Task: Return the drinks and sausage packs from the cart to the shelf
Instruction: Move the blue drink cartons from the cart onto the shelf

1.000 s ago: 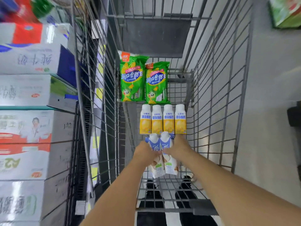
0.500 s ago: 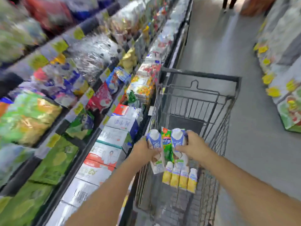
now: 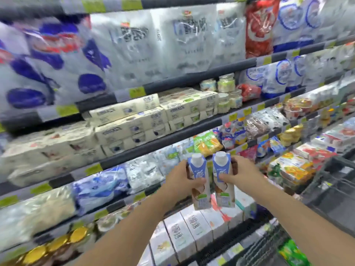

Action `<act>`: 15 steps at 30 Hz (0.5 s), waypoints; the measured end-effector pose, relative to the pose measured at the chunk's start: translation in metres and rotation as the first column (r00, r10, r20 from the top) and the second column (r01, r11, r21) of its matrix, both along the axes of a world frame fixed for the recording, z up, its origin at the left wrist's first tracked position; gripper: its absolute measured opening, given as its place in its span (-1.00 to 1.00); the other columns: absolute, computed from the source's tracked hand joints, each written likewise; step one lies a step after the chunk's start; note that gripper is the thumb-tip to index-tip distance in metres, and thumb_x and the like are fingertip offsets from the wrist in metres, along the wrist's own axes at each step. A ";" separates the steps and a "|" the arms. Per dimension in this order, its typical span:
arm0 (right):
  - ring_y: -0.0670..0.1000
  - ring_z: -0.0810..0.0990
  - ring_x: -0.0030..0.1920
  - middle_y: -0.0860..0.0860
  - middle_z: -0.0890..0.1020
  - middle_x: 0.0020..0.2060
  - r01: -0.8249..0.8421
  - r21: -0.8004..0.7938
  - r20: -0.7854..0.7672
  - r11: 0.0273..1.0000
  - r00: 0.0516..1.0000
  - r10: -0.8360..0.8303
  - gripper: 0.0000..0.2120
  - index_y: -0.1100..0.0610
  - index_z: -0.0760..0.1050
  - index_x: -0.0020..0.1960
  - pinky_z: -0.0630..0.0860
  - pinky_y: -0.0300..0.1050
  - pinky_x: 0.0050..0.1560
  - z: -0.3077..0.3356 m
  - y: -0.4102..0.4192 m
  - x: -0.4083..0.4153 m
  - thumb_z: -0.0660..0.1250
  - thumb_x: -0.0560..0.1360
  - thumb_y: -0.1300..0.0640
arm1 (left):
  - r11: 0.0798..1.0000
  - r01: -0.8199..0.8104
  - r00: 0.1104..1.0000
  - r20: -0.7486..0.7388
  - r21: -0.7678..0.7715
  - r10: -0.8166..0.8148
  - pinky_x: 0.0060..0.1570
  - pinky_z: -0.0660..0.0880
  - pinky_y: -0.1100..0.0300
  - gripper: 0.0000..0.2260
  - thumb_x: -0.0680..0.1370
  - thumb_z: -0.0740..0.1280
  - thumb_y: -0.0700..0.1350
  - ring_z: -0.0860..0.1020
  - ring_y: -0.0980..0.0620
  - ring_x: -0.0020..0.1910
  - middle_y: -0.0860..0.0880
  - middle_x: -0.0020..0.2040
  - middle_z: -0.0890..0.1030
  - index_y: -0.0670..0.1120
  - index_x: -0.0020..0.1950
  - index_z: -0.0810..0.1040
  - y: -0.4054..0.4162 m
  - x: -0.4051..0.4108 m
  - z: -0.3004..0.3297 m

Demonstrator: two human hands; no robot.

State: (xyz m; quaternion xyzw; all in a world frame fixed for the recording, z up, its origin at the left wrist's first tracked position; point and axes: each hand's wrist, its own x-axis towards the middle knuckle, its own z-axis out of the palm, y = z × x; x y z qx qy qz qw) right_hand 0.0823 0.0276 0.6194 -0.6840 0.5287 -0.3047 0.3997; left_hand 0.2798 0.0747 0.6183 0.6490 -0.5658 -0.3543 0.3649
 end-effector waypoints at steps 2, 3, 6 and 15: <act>0.02 0.65 0.03 -0.05 0.67 0.03 -0.115 -0.035 0.005 0.993 0.993 0.115 -0.55 0.02 0.50 0.18 0.60 0.12 0.12 0.017 0.010 0.053 0.57 0.36 0.14 | 0.990 -0.126 0.992 0.018 -0.059 0.127 -0.07 0.61 0.09 -0.69 0.42 0.54 -0.10 0.62 0.11 -0.13 0.11 -0.08 0.64 0.07 0.06 0.48 0.034 0.048 0.016; 0.01 0.65 0.02 -0.04 0.67 0.03 -0.162 -0.054 0.003 0.985 0.987 0.162 -0.55 0.03 0.51 0.19 0.60 0.10 0.11 0.025 0.015 0.077 0.57 0.35 0.13 | 0.982 -0.173 0.984 0.030 -0.076 0.176 -0.10 0.61 0.10 -0.69 0.42 0.54 -0.10 0.62 0.11 -0.17 0.11 -0.10 0.64 0.07 0.05 0.49 0.050 0.070 0.022; -0.06 0.64 -0.05 -0.06 0.67 -0.02 -0.291 -0.099 0.000 0.952 0.956 0.292 -0.62 0.03 0.50 0.12 0.58 -0.11 -0.05 0.048 0.040 0.149 0.56 0.37 0.12 | 0.950 -0.297 0.954 0.019 -0.093 0.300 -0.02 0.63 -0.02 -0.70 0.43 0.53 -0.10 0.67 0.02 -0.11 0.02 -0.05 0.68 0.00 0.09 0.52 0.098 0.131 0.039; 0.05 0.68 -0.08 0.03 0.71 -0.13 -0.569 -0.151 0.053 0.808 0.812 0.582 -0.81 0.01 0.57 -0.06 0.62 0.04 0.05 0.093 0.130 0.391 0.53 0.42 0.20 | 0.825 -0.551 0.829 0.025 -0.125 0.558 0.00 0.61 -0.02 -0.67 0.43 0.54 -0.08 0.66 -0.01 -0.06 0.02 -0.03 0.68 0.02 0.14 0.54 0.227 0.352 0.067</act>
